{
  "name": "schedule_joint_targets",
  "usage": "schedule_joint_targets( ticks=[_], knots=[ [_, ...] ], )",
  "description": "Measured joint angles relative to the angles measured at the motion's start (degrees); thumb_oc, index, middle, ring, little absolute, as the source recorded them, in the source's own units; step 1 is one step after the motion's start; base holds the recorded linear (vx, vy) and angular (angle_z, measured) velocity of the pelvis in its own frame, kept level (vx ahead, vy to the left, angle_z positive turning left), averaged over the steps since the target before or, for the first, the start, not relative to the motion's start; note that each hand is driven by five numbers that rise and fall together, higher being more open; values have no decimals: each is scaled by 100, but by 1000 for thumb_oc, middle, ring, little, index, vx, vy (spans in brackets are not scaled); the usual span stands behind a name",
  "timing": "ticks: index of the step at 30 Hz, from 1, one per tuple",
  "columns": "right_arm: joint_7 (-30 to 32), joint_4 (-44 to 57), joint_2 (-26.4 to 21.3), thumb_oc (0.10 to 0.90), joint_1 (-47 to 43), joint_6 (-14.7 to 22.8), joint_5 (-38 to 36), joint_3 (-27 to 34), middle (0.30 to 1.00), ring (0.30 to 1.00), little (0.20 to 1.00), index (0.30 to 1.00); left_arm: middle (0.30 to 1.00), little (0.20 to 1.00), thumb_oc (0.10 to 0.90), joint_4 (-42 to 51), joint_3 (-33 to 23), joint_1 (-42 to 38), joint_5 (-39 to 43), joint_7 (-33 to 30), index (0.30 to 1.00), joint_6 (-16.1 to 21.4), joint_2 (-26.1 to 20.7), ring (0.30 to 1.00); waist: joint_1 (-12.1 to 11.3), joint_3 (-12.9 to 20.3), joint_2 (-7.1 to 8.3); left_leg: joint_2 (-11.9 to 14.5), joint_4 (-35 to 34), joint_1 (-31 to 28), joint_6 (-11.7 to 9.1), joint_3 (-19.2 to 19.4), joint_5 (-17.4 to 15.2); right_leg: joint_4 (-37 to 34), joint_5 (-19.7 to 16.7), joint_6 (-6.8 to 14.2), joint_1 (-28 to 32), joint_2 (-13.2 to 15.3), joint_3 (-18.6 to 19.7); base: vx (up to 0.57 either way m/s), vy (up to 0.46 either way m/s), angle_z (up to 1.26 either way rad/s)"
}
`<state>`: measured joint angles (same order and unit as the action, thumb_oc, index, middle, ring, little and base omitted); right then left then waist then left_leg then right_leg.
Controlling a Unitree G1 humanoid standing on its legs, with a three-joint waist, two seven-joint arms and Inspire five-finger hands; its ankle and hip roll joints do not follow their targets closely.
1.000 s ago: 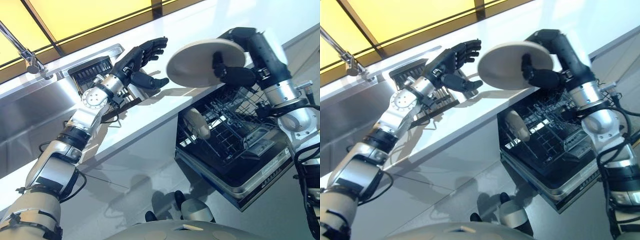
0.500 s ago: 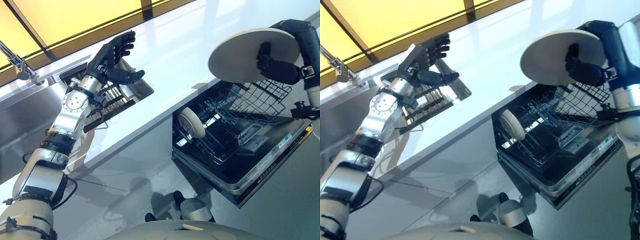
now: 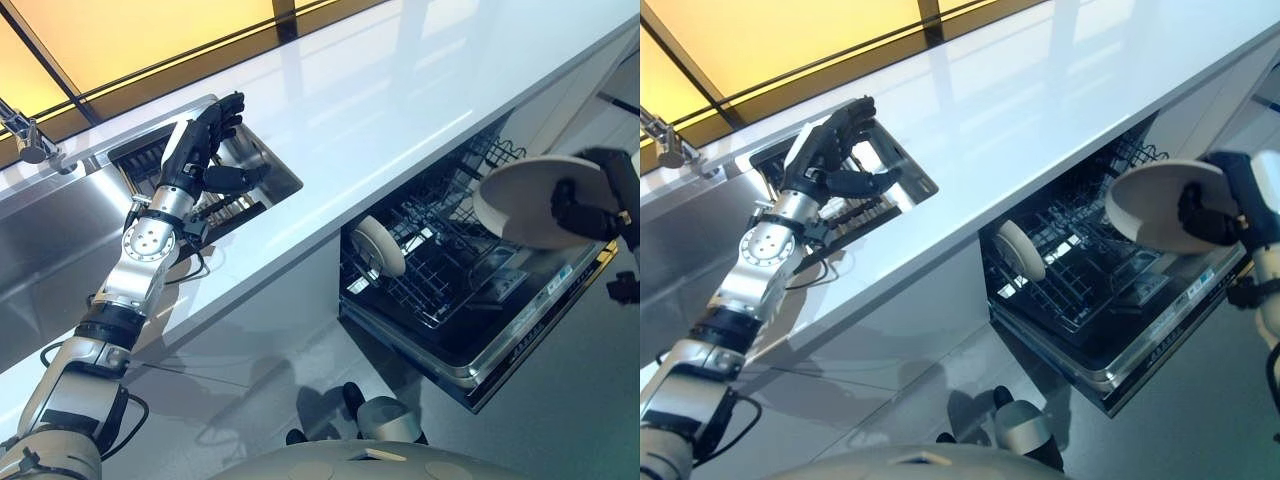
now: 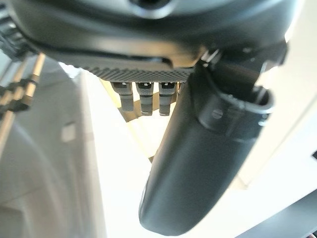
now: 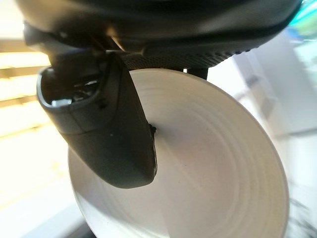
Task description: Pick up plates and place into dishwasher.
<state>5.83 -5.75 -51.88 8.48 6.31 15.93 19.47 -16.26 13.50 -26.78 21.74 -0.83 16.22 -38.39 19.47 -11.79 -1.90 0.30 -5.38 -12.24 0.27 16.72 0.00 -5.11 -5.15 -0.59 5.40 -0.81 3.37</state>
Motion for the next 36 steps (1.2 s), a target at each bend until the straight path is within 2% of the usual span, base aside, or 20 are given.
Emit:
schedule_joint_targets(
  ticks=[1, 4, 7, 15, 17, 24, 33, 36],
  knots=[
    [0, 0, 0, 100, 0, 0, 0, 0, 300, 300, 200, 300, 900, 900, 800, 0, 0, 0, 0, 0, 900, 0, 0, 900, 0, 0, 0, 0, 0, 0, 0, 0, 0, 0, 0, 0, 0, 0, 0, 0, 0, 0],
    [-303, -388, 48, 100, -5, -536, 112, -213, 300, 300, 200, 300, 900, 900, 800, 210, 0, -1, -117, -95, 900, -18, -35, 900, -3, 1, 0, -8, -1, 4, 5, 0, -3, 0, 18, 28, 0, 11, -12, -2, -4, -1],
    [-470, -618, 65, 100, -45, -856, 237, -607, 300, 300, 200, 300, 900, 900, 800, 211, 8, -2, -116, -121, 900, -35, -35, 900, 2, 15, 12, 0, -1, 5, 5, -2, -2, 0, 19, 29, -6, 4, -29, 0, 0, 0],
    [-534, -1210, 146, 100, -543, -1271, 500, -1411, 300, 300, 200, 300, 900, 900, 800, 350, 122, -2, -164, -193, 900, -130, -27, 900, -91, 29, 22, 0, 0, 14, 7, -38, 2, 0, -1, 0, 13, 18, -92, 2, -24, 4],
    [-517, -1519, 151, 100, -802, -1407, 495, -1579, 300, 300, 200, 300, 900, 900, 800, 490, 229, -2, -164, -197, 900, -138, -27, 900, -191, 31, 21, -1, 1, 16, 8, -61, 4, 0, -1, 0, 20, 21, -109, 0, -27, 5],
    [-338, -2228, 155, 100, -1592, -1764, 418, -1779, 300, 300, 200, 300, 900, 900, 800, 510, 335, -2, -163, -71, 900, -258, -27, 900, -327, 33, 25, -13, 0, 2, 25, -169, 21, -3, 4, 6, 82, 48, -228, 5, -35, 9],
    [-312, -2611, 157, 100, -2082, -2081, 297, -2059, 300, 300, 200, 300, 900, 900, 800, 669, 475, -2, -161, 26, 900, -270, -29, 900, -550, 35, 21, -30, 0, 39, 41, -279, 52, -4, 4, 7, 87, 71, -289, 2, -21, 5],
    [-310, -2918, 163, 100, -2465, -2241, 305, -2347, 300, 300, 200, 300, 900, 900, 800, 697, 477, -2, -159, 26, 900, -283, -28, 900, -585, 36, 19, -35, 1, 73, 47, -303, 73, -5, 4, 7, 74, 83, -358, 12, -13, 6]
  ],
)
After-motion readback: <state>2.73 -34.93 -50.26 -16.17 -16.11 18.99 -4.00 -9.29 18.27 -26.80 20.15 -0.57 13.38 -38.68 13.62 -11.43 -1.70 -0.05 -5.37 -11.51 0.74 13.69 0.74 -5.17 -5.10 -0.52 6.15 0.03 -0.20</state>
